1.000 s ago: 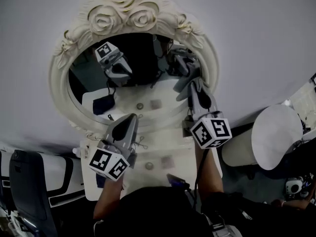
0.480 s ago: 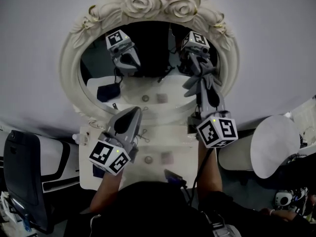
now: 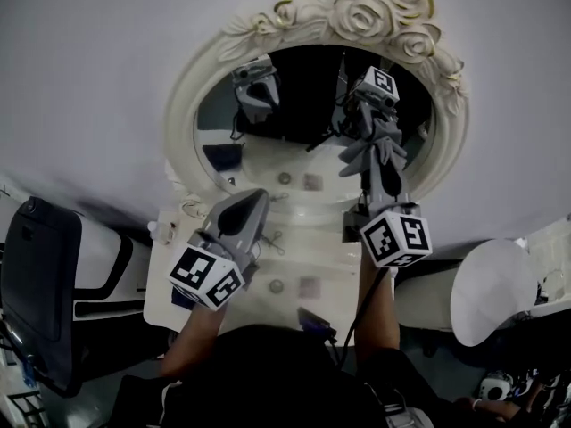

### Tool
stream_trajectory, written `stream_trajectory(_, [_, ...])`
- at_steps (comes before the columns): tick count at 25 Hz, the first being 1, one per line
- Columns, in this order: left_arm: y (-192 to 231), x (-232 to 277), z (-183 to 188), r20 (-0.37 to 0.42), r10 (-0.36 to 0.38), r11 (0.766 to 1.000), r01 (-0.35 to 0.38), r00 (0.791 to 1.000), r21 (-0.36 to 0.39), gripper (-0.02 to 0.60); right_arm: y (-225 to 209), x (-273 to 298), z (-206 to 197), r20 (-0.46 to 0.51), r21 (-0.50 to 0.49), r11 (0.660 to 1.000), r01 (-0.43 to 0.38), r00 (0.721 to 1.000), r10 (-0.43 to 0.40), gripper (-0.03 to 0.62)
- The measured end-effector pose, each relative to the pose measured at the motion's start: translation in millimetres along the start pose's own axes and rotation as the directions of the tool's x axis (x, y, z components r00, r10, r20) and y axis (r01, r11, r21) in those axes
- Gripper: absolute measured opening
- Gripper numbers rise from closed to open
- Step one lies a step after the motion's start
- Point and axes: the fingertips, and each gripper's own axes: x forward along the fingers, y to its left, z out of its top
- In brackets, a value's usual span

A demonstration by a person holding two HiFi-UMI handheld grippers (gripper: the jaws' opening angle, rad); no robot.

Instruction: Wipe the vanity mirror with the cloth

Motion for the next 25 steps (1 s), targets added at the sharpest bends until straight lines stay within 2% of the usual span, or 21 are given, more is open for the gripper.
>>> stream_trajectory(13, [31.5, -43.1, 23.1, 0.039, 0.055, 0.998, -0.056, 0.998, 0.027, -0.003, 72.1, 33.1, -13.1, -0.006, 0.013, 0.994, -0.105, 0.994, 0.105, 0.017])
stream_trajectory(25, [69.3, -85.0, 39.5, 0.059, 0.116, 0.993, -0.118, 0.992, 0.03, -0.003, 156.8, 70.4, -33.9, -0.016, 0.011, 0.976, -0.217, 0.976, 0.217, 0.017])
